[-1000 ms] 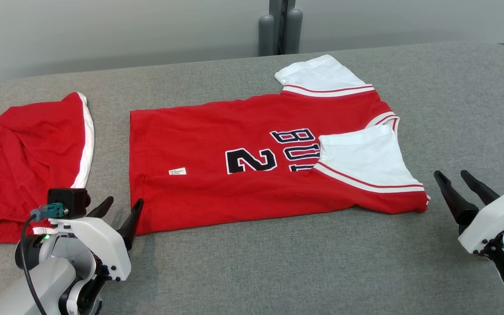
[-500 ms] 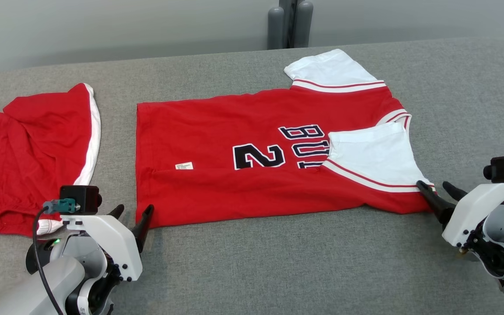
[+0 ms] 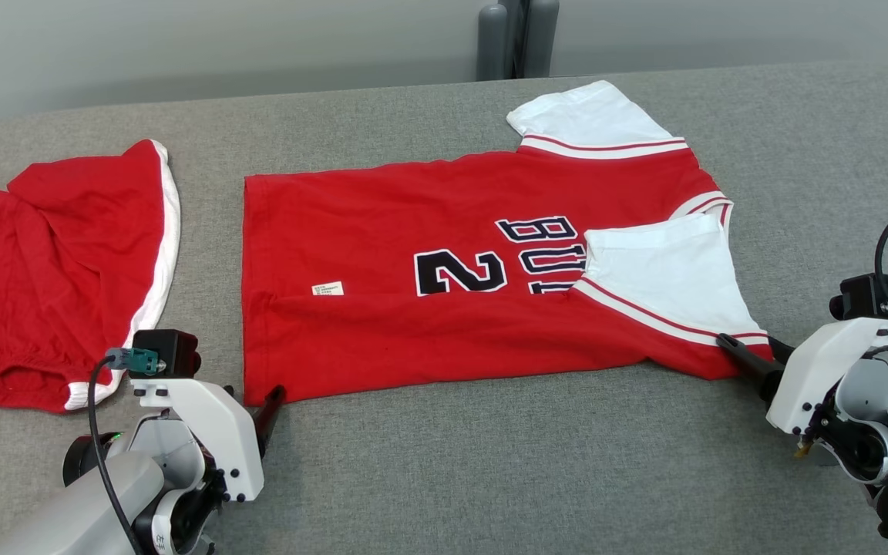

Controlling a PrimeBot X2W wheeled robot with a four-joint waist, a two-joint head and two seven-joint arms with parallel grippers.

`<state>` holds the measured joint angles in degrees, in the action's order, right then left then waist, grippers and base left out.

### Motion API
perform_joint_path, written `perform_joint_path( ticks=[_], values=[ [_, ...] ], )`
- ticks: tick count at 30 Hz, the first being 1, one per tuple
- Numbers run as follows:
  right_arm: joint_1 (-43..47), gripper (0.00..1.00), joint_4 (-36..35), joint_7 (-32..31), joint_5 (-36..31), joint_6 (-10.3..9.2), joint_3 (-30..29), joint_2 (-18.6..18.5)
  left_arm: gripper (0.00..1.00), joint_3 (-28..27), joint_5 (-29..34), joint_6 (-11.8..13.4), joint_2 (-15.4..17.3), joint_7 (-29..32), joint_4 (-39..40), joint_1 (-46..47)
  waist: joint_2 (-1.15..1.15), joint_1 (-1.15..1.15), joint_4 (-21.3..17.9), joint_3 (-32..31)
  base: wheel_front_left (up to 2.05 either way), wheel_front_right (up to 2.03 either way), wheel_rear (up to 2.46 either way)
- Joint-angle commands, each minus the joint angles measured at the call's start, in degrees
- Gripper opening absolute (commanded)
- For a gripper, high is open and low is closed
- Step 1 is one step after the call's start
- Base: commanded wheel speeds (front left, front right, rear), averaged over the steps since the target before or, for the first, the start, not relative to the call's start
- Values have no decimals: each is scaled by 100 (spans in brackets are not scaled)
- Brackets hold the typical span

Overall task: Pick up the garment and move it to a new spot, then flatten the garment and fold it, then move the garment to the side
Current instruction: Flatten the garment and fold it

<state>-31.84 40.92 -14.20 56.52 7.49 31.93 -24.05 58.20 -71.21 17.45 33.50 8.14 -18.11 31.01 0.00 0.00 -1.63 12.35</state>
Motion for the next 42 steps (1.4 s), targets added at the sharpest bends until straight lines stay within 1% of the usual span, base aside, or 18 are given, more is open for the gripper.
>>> perform_joint_path(
  ticks=[1,3,4,5,6,7,8,9,10,11,16,20,27,31,34,37,38,42],
  values=[
    [23,100,-17,-83,38,2,46,18,100,31,-46,-51,-24,78,-40,81,0,0,-9,7,0,0,0],
    [31,100,-41,-110,48,2,68,17,100,58,-40,-82,-45,117,-84,94,0,0,-20,16,0,0,0],
    [35,98,-48,-121,49,2,75,13,100,62,-37,-98,-65,115,-100,97,0,0,-24,19,0,0,0],
    [41,89,-54,-131,55,2,85,11,100,64,-40,-125,-85,105,-115,101,0,0,-28,19,0,0,0],
    [50,72,-66,-141,63,2,97,10,100,62,-45,-141,-104,99,-130,102,0,0,-29,20,0,0,0],
    [60,54,-77,-135,64,2,105,8,84,60,-53,-165,-117,91,-151,100,0,0,-30,18,0,0,0],
    [71,43,-93,-138,77,2,112,5,44,62,-57,-195,-124,87,-172,98,0,0,-31,11,0,0,0],
    [80,29,-109,-135,84,2,118,0,16,67,-66,-203,-129,94,-190,95,0,0,-32,6,0,0,0],
    [88,9,-121,-130,86,1,122,-5,0,74,-74,-235,-134,113,-210,93,0,0,-33,0,0,0,0],
    [95,0,-130,-126,88,1,126,-14,0,78,-78,-251,-144,117,-227,97,0,0,-34,-6,0,0,0],
    [144,0,-200,-109,129,1,174,-43,0,78,-86,-374,-138,85,-307,97,0,0,-25,-82,0,0,0],
    [189,0,-217,-91,176,1,199,-95,0,75,-79,-421,-116,52,-323,51,0,0,-17,-187,0,0,0],
    [406,0,-272,-174,293,1,265,-192,0,161,-125,-414,85,124,-121,-239,0,0,-13,-567,0,0,0],
    [658,0,-407,-233,404,1,252,-347,0,217,-185,-349,294,168,179,-513,0,0,4,-774,0,0,0],
    [909,0,-565,-259,463,1,205,-476,0,245,-204,-252,462,149,446,-730,0,0,26,-879,0,0,0],
    [1193,0,-770,-249,516,0,107,-576,0,258,-239,-71,578,113,783,-956,0,0,41,-936,0,0,0],
    [1383,0,-900,-210,505,0,18,-656,0,272,-258,61,671,89,1037,-1103,0,0,38,-966,0,0,0],
    [1761,0,-1167,-161,419,0,-206,-712,0,258,-318,251,833,0,1427,-1390,0,0,39,-999,0,0,0]
  ],
)
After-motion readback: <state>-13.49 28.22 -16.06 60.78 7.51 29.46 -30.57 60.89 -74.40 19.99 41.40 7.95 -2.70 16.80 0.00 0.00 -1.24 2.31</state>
